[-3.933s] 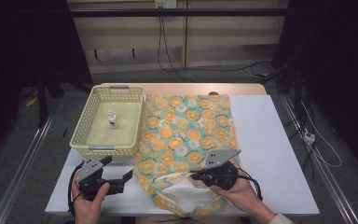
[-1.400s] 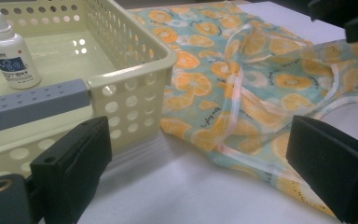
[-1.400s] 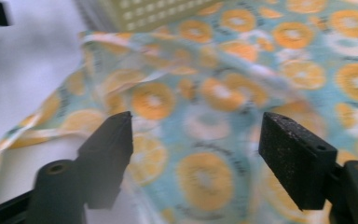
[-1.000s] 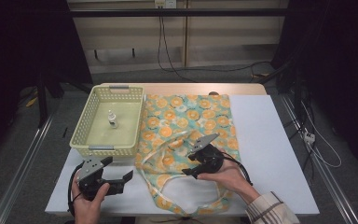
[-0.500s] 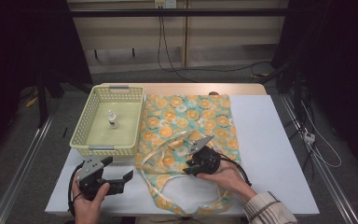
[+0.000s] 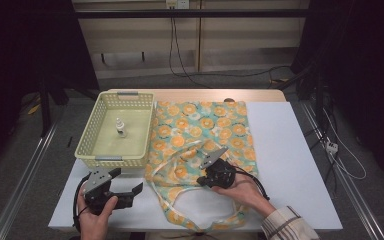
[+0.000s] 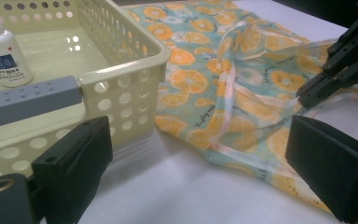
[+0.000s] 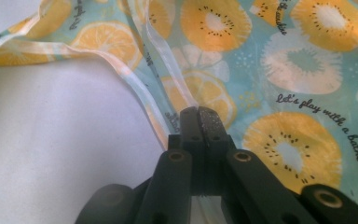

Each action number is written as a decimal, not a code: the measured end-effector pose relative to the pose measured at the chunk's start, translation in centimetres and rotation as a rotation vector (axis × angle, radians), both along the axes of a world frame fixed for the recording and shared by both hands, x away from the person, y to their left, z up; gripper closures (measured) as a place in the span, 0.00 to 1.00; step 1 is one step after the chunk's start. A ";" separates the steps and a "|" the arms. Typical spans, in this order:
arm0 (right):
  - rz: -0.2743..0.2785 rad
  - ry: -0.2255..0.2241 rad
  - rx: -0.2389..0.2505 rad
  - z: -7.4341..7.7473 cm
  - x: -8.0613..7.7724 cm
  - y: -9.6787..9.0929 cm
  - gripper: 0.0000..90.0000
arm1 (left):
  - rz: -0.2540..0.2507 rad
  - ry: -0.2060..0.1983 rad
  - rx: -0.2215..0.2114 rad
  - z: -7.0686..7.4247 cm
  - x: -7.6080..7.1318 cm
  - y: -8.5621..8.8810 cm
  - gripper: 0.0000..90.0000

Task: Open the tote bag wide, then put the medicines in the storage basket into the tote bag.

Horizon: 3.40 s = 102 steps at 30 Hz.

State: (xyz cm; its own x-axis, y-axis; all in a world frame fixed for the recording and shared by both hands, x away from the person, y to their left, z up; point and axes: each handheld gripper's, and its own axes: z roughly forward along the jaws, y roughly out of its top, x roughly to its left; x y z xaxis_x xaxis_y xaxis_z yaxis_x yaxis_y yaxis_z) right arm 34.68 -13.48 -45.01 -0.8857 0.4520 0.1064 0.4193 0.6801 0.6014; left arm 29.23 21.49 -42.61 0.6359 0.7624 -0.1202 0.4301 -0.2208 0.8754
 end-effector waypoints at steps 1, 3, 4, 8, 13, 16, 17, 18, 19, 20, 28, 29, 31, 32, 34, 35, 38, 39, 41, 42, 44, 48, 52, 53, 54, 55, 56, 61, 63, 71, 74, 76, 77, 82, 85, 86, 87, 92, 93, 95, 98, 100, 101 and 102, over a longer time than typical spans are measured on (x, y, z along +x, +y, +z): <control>-0.010 0.013 0.007 0.0 0.1 -0.1 1.00 | 0.000 0.000 0.000 0.0 0.0 0.0 0.08; -0.017 0.020 0.016 0.0 0.1 -0.1 1.00 | 0.002 0.000 0.000 0.0 0.0 0.0 0.08; -0.023 0.023 0.016 0.0 0.1 -0.2 1.00 | 0.003 0.001 0.003 0.0 0.0 0.0 0.08; -0.038 -0.011 0.017 0.3 0.0 -0.1 1.00 | 0.003 0.004 0.005 0.0 0.0 0.0 0.08; -0.081 -0.052 0.074 1.2 0.1 -0.7 1.00 | 0.002 0.003 0.001 0.0 -0.1 0.0 0.08; -0.091 -0.063 0.097 1.6 0.1 -0.9 1.00 | 0.002 0.004 0.003 0.0 -0.1 0.0 0.08; -0.102 -0.076 0.115 1.9 0.1 -1.1 1.00 | 0.002 0.004 0.004 0.0 -0.1 0.0 0.08; -0.104 -0.080 0.126 2.1 0.1 -1.2 1.00 | -0.001 0.005 0.009 0.0 -0.1 0.0 0.08; -0.113 -0.091 0.133 2.2 0.2 -1.2 1.00 | 0.001 0.005 0.008 0.0 -0.1 0.0 0.08; -0.116 -0.097 0.145 2.5 0.2 -1.3 1.00 | 0.003 0.004 0.003 0.0 -0.1 0.0 0.08; -0.155 -0.141 0.216 4.1 0.7 -1.9 1.00 | 0.006 0.001 0.006 0.0 -0.1 0.0 0.08; -0.153 -0.145 0.218 4.3 0.8 -1.8 1.00 | 0.009 0.001 0.006 0.0 -0.1 0.1 0.08; -0.156 -0.153 0.227 4.7 1.0 -1.9 1.00 | 0.012 0.004 0.008 0.0 0.0 0.1 0.09; -0.156 -0.153 0.227 4.7 1.0 -1.9 1.00 | 0.013 0.005 0.007 0.0 0.0 0.1 0.09; -0.161 -0.164 0.236 5.2 1.2 -1.9 1.00 | 0.014 0.006 0.003 -0.1 0.0 0.1 0.09; -0.166 -0.172 0.248 5.6 1.4 -1.9 1.00 | 0.015 0.007 0.003 -0.1 0.0 0.1 0.09; -0.173 -0.184 0.265 6.2 1.8 -2.0 1.00 | 0.012 0.008 0.005 -0.2 0.0 0.2 0.08; -0.173 -0.184 0.265 6.2 1.8 -2.0 1.00 | 0.013 0.009 0.004 -0.2 0.0 0.2 0.08; -0.183 -0.195 0.286 6.9 2.2 -2.1 1.00 | 0.016 0.012 -0.001 -0.2 0.0 0.3 0.08; -0.186 -0.197 0.296 7.2 2.4 -2.1 1.00 | 0.019 0.014 -0.007 -0.2 0.0 0.3 0.08; -0.184 -0.205 0.301 7.5 2.6 -2.1 1.00 | 0.012 0.012 -0.006 -0.2 0.0 0.4 0.08; -0.193 -0.246 0.351 9.2 3.3 -2.4 1.00 | 0.015 0.011 -0.005 -0.2 0.0 0.4 0.08; -0.198 -0.272 0.394 10.1 3.5 -2.9 1.00 | 0.025 0.009 -0.015 -0.2 -0.1 0.4 0.08; -0.198 -0.277 0.398 10.3 3.4 -3.1 1.00 | 0.027 0.008 -0.012 -0.2 -0.1 0.5 0.08; -0.196 -0.284 0.407 10.5 3.4 -3.2 1.00 | 0.026 0.005 -0.006 -0.1 -0.1 0.6 0.08; -0.196 -0.284 0.407 10.5 3.4 -3.2 1.00 | 0.026 0.003 -0.008 -0.1 -0.2 0.6 0.08; -0.201 -0.290 0.424 10.9 3.2 -3.5 1.00 | 0.029 0.001 -0.010 0.0 -0.3 0.6 0.08; -0.198 -0.280 0.420 10.6 2.9 -3.7 1.00 | 0.028 -0.010 -0.007 0.3 -0.5 0.6 0.08; -0.203 -0.275 0.419 10.5 2.9 -3.9 1.00 | 0.022 -0.013 -0.019 0.5 -0.6 0.5 0.08; -0.203 -0.261 0.420 10.3 3.3 -4.0 1.00 | -0.012 -0.015 -0.001 2.1 0.6 0.8 0.08; -0.206 -0.253 0.423 10.1 3.5 -4.0 1.00 | -0.041 -0.014 0.001 3.0 1.2 1.1 0.11; -0.208 -0.253 0.423 10.1 3.5 -4.0 1.00 | -0.044 -0.005 0.007 3.4 1.8 1.2 0.11; -0.209 -0.251 0.424 10.1 3.5 -4.0 1.00 | -0.046 0.009 0.014 3.6 2.1 1.3 0.11; -0.196 -0.246 0.422 9.9 3.4 -3.9 1.00 | -0.048 0.022 0.033 5.0 3.3 1.6 0.09; -0.194 -0.249 0.425 10.1 3.2 -4.1 1.00 | -0.073 0.016 0.033 5.7 4.3 1.6 0.09; -0.195 -0.250 0.427 10.1 3.2 -4.1 1.00 | -0.083 0.023 0.041 5.9 4.7 1.6 0.09; -0.195 -0.250 0.427 10.1 3.2 -4.1 1.00 | -0.103 0.025 0.054 6.0 5.1 1.7 0.09; -0.186 -0.245 0.423 9.9 3.3 -3.8 1.00 | -0.111 0.002 0.080 6.1 6.4 1.7 0.07; -0.186 -0.245 0.423 9.9 3.3 -3.8 1.00 | -0.104 0.000 0.085 6.1 6.6 1.7 0.07; -0.182 -0.240 0.420 9.8 3.3 -3.7 1.00 | -0.094 -0.018 0.080 6.2 7.2 1.9 0.07; -0.181 -0.237 0.417 9.6 3.3 -3.6 1.00 | -0.076 -0.030 0.084 6.4 8.3 2.2 0.07; -0.181 -0.236 0.416 9.6 3.4 -3.6 1.00 | -0.064 -0.034 0.088 6.6 9.1 2.2 0.06; -0.182 -0.236 0.416 9.6 3.3 -3.6 1.00 | -0.067 -0.025 0.094 6.6 9.6 2.3 0.06; -0.182 -0.236 0.416 9.6 3.3 -3.6 1.00 | -0.060 -0.025 0.091 6.6 10.0 2.3 0.06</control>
State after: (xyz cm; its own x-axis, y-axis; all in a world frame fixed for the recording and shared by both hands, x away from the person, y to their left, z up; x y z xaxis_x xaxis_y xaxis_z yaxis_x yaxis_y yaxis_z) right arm 38.02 -17.05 -35.38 -0.8181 0.5631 0.1162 0.3284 0.2918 0.8983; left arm 39.28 23.82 -35.99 0.6828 0.7298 -0.0351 0.3916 -0.3249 0.8609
